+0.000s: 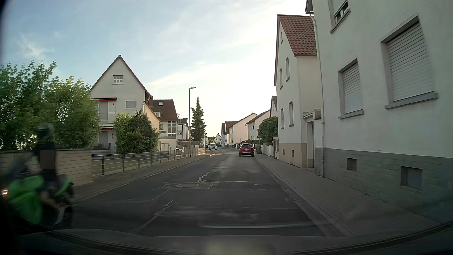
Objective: Follow the waypoints while adhering to traffic rules and regulations
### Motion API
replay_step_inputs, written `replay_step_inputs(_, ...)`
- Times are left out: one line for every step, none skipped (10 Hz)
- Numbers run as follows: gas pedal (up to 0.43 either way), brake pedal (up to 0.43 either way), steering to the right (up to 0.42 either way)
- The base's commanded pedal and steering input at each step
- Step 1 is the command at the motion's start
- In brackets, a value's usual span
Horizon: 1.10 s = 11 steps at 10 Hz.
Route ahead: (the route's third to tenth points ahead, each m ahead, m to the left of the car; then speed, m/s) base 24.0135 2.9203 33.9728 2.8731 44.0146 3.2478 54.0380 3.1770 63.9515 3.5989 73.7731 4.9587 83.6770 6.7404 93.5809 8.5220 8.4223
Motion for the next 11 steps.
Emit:
replay_step_inputs(0.000, 0.030, -0.005)
replay_step_inputs(0.000, 0.030, -0.004)
replay_step_inputs(0.000, 0.030, -0.004)
replay_step_inputs(0.000, 0.030, -0.005)
replay_step_inputs(0.000, 0.030, -0.004)
replay_step_inputs(0.000, 0.030, -0.007)
replay_step_inputs(0.000, 0.030, -0.012)
replay_step_inputs(0.000, 0.030, -0.014)
replay_step_inputs(0.000, 0.030, -0.014)
replay_step_inputs(0.000, 0.030, -0.018)
replay_step_inputs(0.000, 0.030, -0.023)
